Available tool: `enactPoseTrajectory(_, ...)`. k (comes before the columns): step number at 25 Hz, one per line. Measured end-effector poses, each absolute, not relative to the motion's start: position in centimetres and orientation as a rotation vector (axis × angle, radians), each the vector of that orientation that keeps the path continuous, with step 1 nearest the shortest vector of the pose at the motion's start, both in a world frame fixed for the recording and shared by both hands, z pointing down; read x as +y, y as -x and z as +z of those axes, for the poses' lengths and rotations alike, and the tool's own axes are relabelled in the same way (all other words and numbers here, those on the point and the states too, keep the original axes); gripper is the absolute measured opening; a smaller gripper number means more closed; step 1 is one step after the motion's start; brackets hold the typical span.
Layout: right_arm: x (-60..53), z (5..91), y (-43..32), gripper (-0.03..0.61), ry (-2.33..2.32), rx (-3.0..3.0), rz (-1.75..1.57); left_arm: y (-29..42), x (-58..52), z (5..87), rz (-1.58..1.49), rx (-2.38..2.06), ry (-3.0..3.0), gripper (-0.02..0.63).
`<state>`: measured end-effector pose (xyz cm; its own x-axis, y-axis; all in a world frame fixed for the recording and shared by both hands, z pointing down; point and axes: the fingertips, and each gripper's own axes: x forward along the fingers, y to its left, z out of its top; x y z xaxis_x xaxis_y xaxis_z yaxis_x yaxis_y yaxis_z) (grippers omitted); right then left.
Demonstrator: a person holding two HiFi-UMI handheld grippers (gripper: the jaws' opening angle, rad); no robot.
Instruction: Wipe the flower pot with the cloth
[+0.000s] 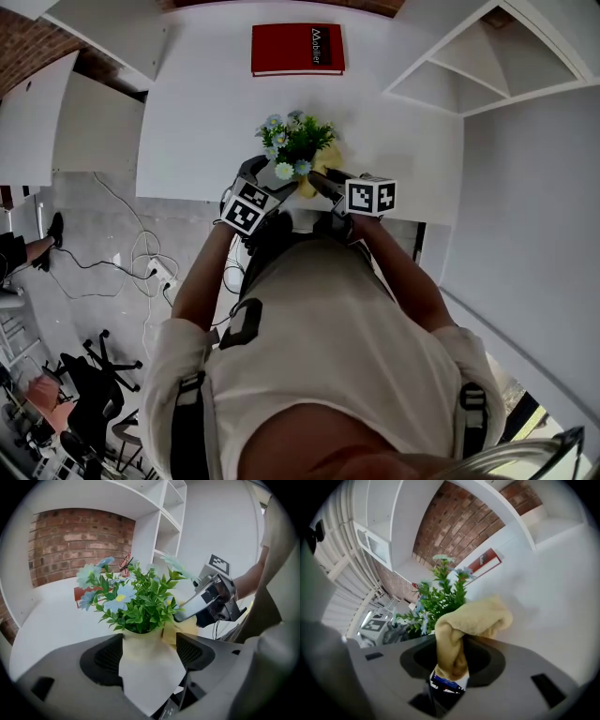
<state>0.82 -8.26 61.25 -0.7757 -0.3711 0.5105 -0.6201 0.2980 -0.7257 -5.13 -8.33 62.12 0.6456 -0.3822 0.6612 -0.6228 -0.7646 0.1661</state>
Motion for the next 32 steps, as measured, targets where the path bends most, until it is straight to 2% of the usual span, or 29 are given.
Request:
enactPoseTrajectory(8, -7.1, 66.1, -0.5, 0.146, -0.924, -2.165, 1.478, 3.9, -6.6, 61.9, 0.869, -0.753, -2.499, 0.365)
enactPoseTrajectory(16, -6.6, 65.3, -1.3, 0.147, -0.894, -2.191, 1.491, 5.8, -9.0, 61.5, 0.847, -0.797, -2.517, 0.365)
enactPoseTrajectory(23, -8.6, 59.1, -0.5, 0.149, -0.852, -2.400, 1.506, 5.0, -10.6, 61.9, 0.838, -0.715, -2.565, 0.365)
enactPoseTrajectory(32, -7.0, 63.5, -0.3, 0.149, -0.866, -2.268, 1.496, 4.4, -8.9, 61.4, 0.803, -0.805, -2.511, 0.365)
